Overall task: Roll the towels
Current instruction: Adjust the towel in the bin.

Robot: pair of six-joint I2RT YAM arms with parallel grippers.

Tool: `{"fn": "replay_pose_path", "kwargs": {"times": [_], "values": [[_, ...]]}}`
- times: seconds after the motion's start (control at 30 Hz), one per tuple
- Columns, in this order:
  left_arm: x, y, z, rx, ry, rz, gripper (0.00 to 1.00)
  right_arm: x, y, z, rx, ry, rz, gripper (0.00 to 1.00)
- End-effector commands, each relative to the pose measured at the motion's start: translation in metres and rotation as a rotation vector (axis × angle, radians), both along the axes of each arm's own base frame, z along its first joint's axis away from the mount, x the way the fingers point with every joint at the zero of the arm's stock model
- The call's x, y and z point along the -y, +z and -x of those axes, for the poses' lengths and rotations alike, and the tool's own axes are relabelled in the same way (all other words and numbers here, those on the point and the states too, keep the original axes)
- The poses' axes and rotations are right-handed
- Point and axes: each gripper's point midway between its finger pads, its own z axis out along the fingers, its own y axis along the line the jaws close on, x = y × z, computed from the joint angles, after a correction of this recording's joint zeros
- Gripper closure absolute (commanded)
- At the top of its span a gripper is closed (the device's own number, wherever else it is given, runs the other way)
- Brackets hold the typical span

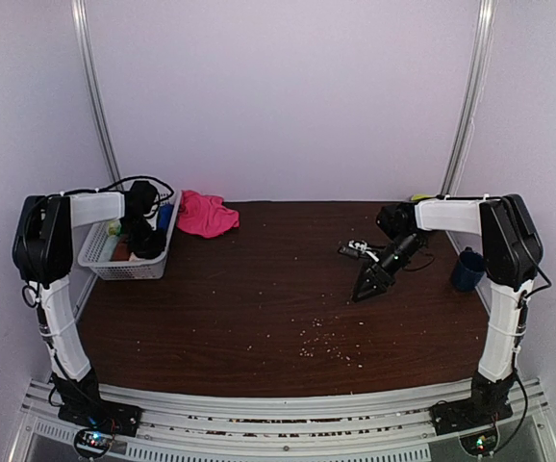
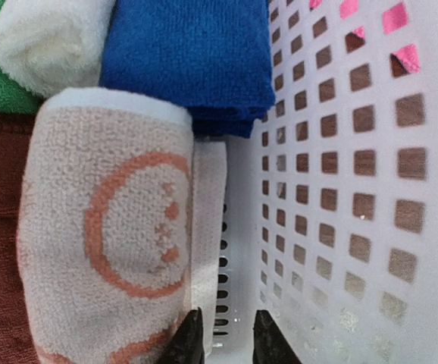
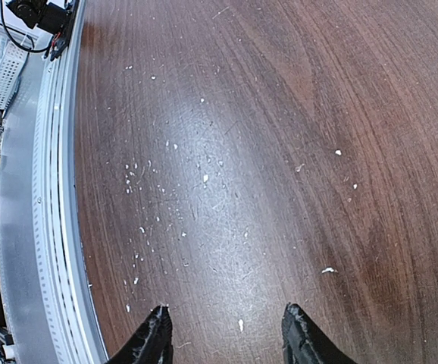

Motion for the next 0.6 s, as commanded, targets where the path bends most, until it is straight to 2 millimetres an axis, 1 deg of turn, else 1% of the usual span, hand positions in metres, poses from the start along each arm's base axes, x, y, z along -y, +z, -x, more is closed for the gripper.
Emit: {"fn": "replay_pose_path", "kwargs": {"times": [0.0, 0.07, 0.17, 0.23, 0.3, 0.4, 0.47, 0.53, 0.57], "values": [[0.005, 0.041, -0.015, 0.124, 0.009, 0.018, 0.76, -0.005, 0.009, 0.0, 0.015, 0.018, -0.021, 0.5], [0.004, 0.055, -0.02, 0.159, 0.013, 0.016, 0.75, -0.005, 0.009, 0.0, 0.016, 0.02, -0.021, 0.5], [0.001, 0.079, -0.025, 0.21, 0.029, 0.016, 0.69, -0.005, 0.01, 0.0, 0.016, 0.02, -0.021, 0.5], [-0.003, 0.099, -0.028, 0.248, 0.046, 0.007, 0.65, -0.005, 0.01, 0.0, 0.018, 0.02, -0.021, 0.5], [-0.004, 0.124, -0.031, 0.304, 0.053, 0.005, 0.59, -0.004, 0.01, -0.001, 0.024, 0.019, -0.018, 0.49], [-0.005, 0.176, -0.033, 0.423, 0.05, 0.015, 0.43, -0.003, 0.009, -0.003, 0.04, 0.013, -0.008, 0.45], [-0.002, 0.206, -0.035, 0.497, 0.032, 0.034, 0.34, -0.003, 0.011, -0.005, 0.068, 0.004, -0.004, 0.39], [0.002, 0.231, -0.035, 0.554, 0.016, 0.047, 0.25, -0.001, 0.012, -0.008, 0.099, -0.013, 0.006, 0.32], [0.003, 0.24, -0.034, 0.572, 0.009, 0.053, 0.21, 0.0, 0.013, -0.011, 0.119, -0.024, 0.012, 0.15]]}}
